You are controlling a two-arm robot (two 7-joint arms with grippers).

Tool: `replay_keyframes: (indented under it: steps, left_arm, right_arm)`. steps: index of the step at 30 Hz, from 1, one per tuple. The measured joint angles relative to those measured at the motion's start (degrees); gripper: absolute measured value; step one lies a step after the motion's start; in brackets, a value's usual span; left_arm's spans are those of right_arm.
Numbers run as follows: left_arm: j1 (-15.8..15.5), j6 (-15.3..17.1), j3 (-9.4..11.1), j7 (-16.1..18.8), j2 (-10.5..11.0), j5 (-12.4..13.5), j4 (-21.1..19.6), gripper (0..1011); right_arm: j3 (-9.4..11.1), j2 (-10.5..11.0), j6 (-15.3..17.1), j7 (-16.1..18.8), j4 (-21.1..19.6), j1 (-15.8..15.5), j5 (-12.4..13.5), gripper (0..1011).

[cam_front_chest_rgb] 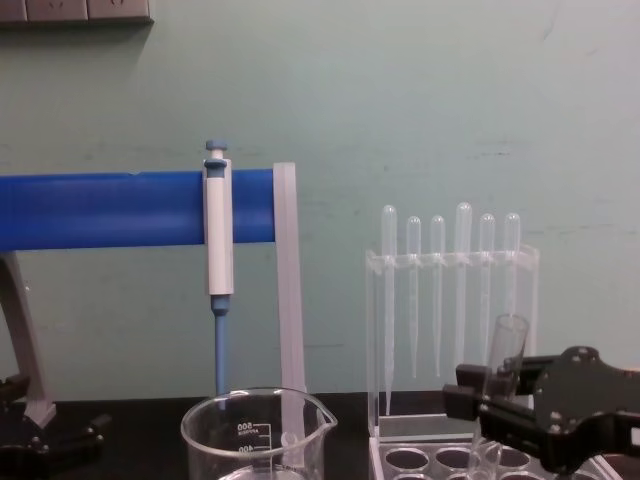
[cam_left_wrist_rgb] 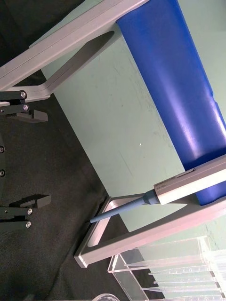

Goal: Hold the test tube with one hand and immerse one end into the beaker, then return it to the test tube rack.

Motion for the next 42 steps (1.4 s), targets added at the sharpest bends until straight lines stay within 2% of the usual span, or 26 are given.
replay_keyframes:
  steps: [6, 14, 23, 30, 33, 42]
  left_arm:
    - [0.0, 0.0, 0.0, 0.0, 0.0, 0.0, 0.0, 1000]
    - [0.0, 0.0, 0.0, 0.0, 0.0, 0.0, 0.0, 1000]
    - [0.0, 0.0, 0.0, 0.0, 0.0, 0.0, 0.0, 1000]
    - [0.0, 0.0, 0.0, 0.0, 0.0, 0.0, 0.0, 1000]
    - [0.0, 0.0, 0.0, 0.0, 0.0, 0.0, 0.0, 1000]
    - [0.0, 0.0, 0.0, 0.0, 0.0, 0.0, 0.0, 1000]
  right_arm:
    - [0.6, 0.5, 2.5, -0.4, -2.0, 0.0, 0.4, 226]
    - [1.6, 1.3, 8.5, -0.8, -5.3, 0.6, 3.5, 226]
    - [1.6, 3.0, 13.6, -1.7, -9.3, 2.0, 5.0, 226]
    - [1.0, 4.0, 16.8, -2.1, -11.8, 4.3, 5.9, 226]
    - [0.6, 4.2, 19.0, -2.3, -12.8, 6.2, 6.5, 226]
    - [-0.4, 4.3, 21.6, -3.0, -13.5, 9.3, 7.8, 226]
